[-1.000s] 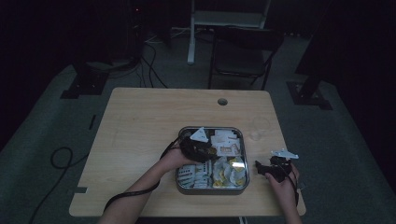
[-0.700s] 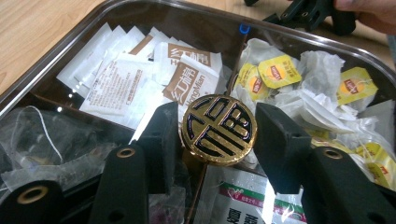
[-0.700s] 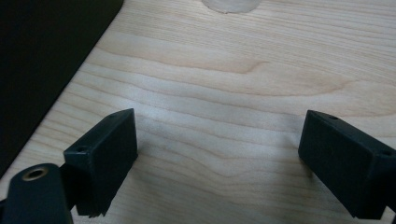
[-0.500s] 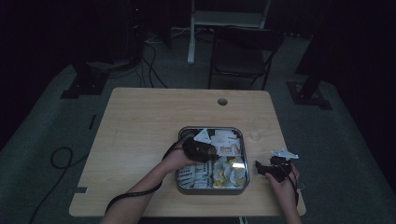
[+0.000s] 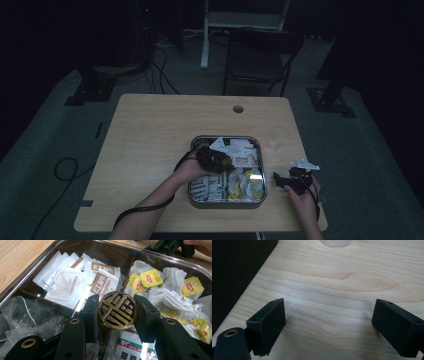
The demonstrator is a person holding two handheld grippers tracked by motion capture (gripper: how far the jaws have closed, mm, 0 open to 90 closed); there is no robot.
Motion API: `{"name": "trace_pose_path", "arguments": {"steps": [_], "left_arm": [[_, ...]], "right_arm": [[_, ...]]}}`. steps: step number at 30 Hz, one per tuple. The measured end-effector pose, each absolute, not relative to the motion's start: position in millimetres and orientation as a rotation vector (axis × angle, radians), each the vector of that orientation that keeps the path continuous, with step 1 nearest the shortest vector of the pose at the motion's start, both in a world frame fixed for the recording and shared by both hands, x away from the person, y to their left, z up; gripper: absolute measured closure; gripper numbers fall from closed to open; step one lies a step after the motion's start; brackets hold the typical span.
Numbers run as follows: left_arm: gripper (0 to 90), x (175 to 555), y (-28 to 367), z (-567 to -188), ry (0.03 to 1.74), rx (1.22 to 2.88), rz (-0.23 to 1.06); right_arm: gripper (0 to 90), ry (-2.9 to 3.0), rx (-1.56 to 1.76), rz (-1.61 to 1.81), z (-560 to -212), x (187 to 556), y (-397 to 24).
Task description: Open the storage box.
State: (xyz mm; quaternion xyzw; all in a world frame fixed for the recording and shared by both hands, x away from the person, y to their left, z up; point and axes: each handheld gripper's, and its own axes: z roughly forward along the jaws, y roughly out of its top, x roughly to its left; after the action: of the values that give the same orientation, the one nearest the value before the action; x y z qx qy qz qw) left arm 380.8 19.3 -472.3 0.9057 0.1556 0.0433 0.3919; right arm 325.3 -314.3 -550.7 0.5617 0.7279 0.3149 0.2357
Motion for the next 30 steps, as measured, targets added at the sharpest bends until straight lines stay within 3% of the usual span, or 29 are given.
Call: {"name": "trace_pose_path", "arguments": {"steps": [30], "left_arm": [[59.6, 379.3, 37.2, -429.9, 0.424, 2.269, 0.187]], "right_arm": [[11.2, 1.997, 1.538, 0.863, -550.7, 325.4, -314.4]]}}
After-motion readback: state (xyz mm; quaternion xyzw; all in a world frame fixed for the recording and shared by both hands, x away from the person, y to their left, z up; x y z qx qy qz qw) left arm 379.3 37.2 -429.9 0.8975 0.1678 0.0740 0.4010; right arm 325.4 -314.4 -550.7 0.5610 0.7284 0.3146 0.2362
